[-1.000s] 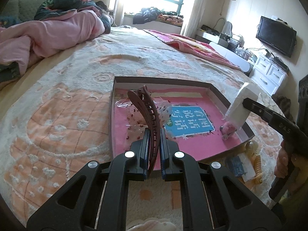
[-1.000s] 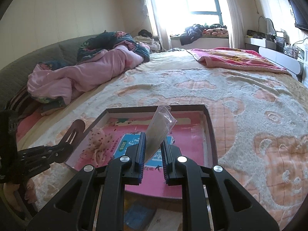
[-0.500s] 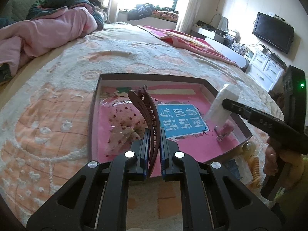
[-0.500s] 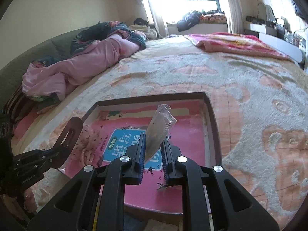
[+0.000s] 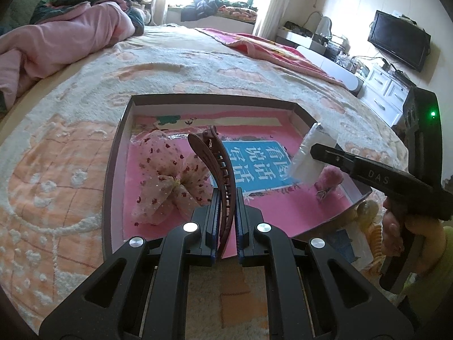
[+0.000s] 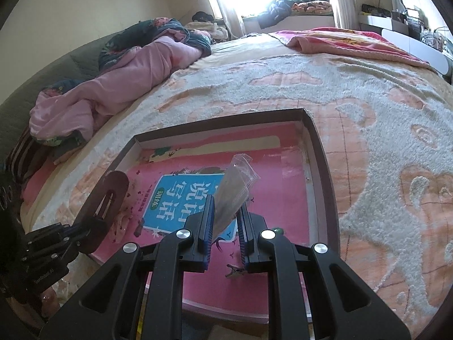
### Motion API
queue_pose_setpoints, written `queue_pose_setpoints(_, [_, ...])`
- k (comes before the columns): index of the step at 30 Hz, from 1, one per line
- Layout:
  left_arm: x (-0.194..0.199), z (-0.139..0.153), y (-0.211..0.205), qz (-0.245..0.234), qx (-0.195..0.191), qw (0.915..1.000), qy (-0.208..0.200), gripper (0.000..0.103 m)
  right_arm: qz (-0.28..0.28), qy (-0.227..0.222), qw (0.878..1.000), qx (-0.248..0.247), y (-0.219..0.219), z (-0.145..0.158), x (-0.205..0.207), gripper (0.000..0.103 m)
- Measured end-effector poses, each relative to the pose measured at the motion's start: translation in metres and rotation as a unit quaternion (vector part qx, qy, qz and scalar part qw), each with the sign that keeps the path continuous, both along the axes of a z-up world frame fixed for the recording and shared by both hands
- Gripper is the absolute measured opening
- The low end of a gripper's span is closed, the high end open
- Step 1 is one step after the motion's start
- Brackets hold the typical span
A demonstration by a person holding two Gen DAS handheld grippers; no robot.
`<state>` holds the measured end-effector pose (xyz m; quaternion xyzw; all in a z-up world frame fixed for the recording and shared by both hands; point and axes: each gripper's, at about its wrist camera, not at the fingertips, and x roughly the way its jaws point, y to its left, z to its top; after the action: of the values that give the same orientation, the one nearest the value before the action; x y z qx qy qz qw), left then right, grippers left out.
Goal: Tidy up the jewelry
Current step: 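Carry the brown claw and the plastic strip over the tray with both grippers, then open the right gripper to drop the strip while left releases the brown claw in tray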
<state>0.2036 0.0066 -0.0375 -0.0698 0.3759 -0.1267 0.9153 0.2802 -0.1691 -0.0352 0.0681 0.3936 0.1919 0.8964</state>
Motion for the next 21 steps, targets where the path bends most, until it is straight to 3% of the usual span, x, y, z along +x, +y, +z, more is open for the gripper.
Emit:
queue_pose_setpoints(5, [0.002, -0.005, -0.001, 0.001, 0.000, 1.0000, 0.007, 0.004, -0.008, 0.008, 1.000, 0.002, -0.003, -0.002, 0.003, 0.018])
queue_pose_setpoints(21, [0.008, -0.007, -0.001, 0.007, 0.001, 0.9999, 0.011, 0.005, -0.029, 0.010, 0.999, -0.023, -0.019, -0.007, -0.010, 0.046])
